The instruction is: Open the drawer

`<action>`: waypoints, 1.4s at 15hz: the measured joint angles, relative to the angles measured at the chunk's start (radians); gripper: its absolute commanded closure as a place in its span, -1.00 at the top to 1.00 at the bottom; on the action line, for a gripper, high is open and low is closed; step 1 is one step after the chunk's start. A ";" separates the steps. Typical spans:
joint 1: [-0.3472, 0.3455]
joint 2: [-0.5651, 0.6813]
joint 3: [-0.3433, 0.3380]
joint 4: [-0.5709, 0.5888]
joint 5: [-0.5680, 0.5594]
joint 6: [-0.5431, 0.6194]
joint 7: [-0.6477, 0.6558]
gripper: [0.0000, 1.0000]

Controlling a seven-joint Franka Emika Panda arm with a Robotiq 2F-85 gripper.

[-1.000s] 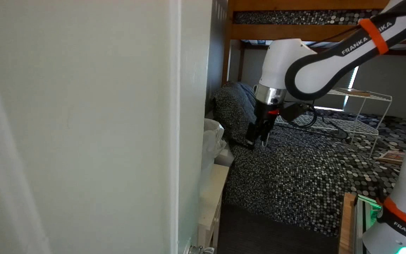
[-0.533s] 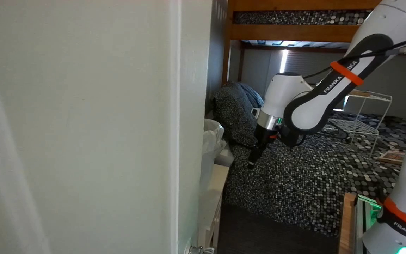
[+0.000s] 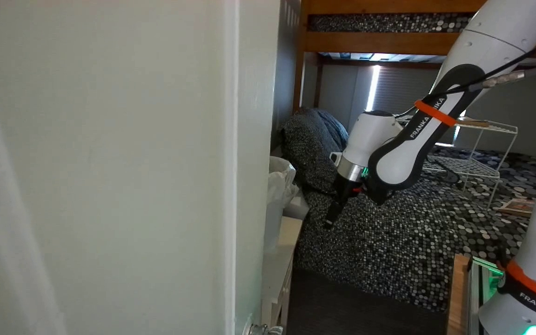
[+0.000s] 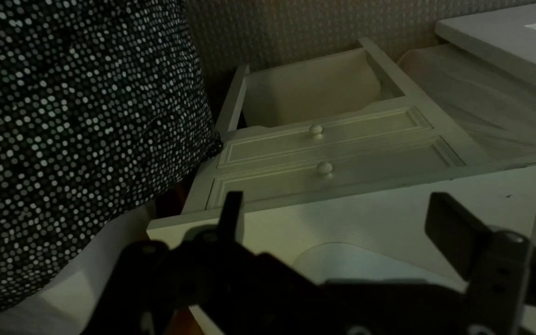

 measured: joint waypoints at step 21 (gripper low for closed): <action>0.243 0.624 -0.266 0.143 -0.247 0.621 0.133 1.00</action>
